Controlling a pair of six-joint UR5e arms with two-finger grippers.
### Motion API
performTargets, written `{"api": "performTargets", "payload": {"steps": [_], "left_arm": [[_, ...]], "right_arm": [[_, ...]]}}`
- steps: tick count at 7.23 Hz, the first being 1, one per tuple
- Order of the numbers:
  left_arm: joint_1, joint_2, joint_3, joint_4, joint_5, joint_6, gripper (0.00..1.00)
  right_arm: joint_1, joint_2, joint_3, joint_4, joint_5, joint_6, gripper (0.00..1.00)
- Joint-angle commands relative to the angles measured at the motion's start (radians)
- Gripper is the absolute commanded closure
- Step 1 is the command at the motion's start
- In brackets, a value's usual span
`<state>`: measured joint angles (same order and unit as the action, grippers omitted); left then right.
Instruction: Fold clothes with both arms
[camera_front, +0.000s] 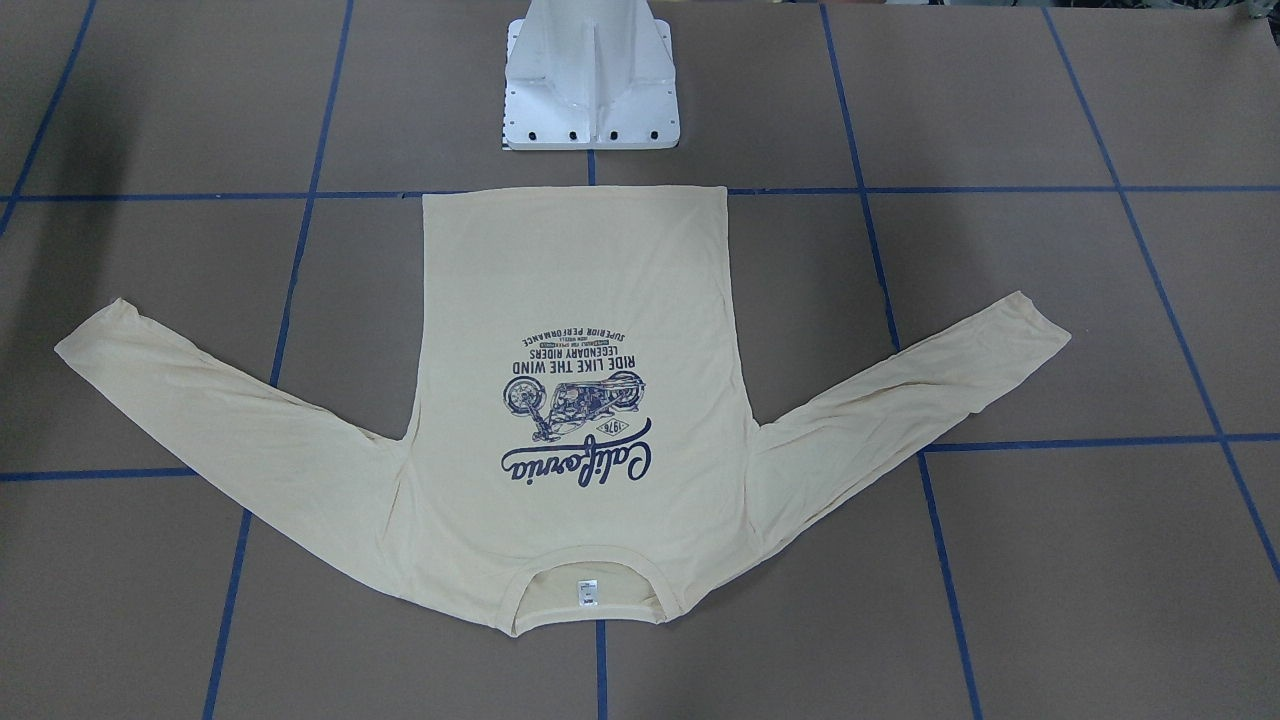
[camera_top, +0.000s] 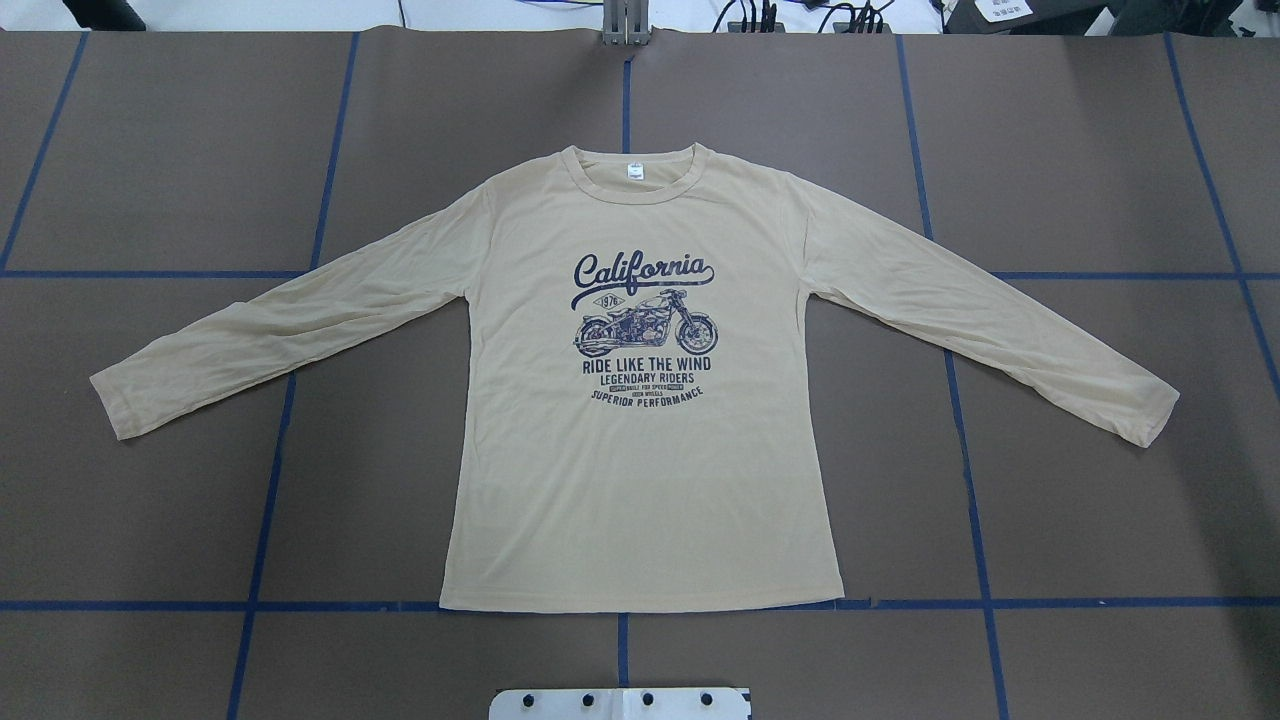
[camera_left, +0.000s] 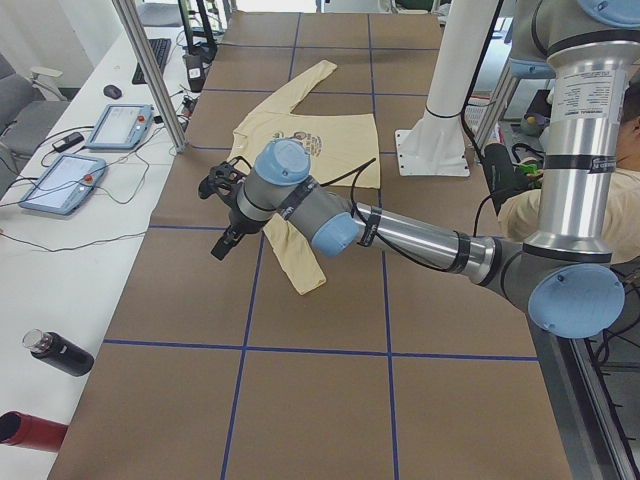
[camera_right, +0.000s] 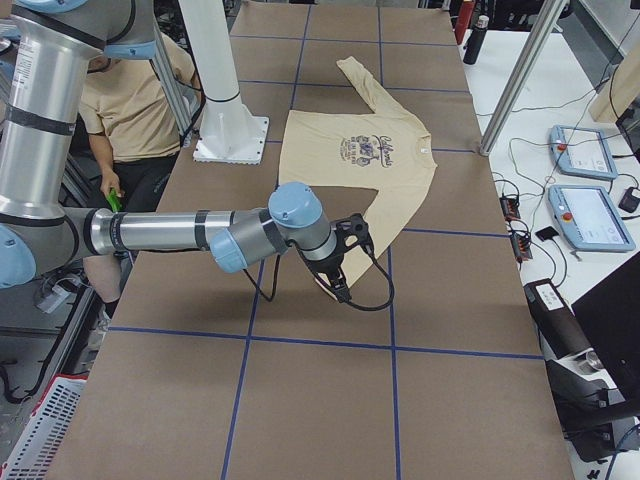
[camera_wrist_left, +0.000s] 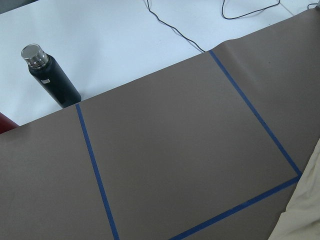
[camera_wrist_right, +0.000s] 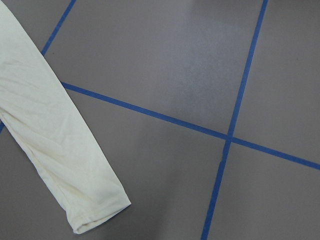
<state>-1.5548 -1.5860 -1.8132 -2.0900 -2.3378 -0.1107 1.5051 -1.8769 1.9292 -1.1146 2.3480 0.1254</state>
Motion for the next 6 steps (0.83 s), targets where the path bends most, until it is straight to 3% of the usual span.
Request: {"api": "performTargets", "payload": {"steps": [1,4,6], "left_arm": [[-0.001,0.006,-0.001,-0.007,0.0,0.0,0.0],[-0.001,0.006,-0.003,-0.007,0.0,0.0,0.0],[-0.001,0.006,-0.005,-0.007,0.0,0.0,0.0]], "right_arm": [[-0.162,-0.001,-0.006,0.088,-0.076,0.345,0.0],[-0.397,0.001,-0.08,0.327,-0.267,0.729,0.01],[-0.569,0.008,-0.256,0.641,-0.437,0.909,0.04]]}}
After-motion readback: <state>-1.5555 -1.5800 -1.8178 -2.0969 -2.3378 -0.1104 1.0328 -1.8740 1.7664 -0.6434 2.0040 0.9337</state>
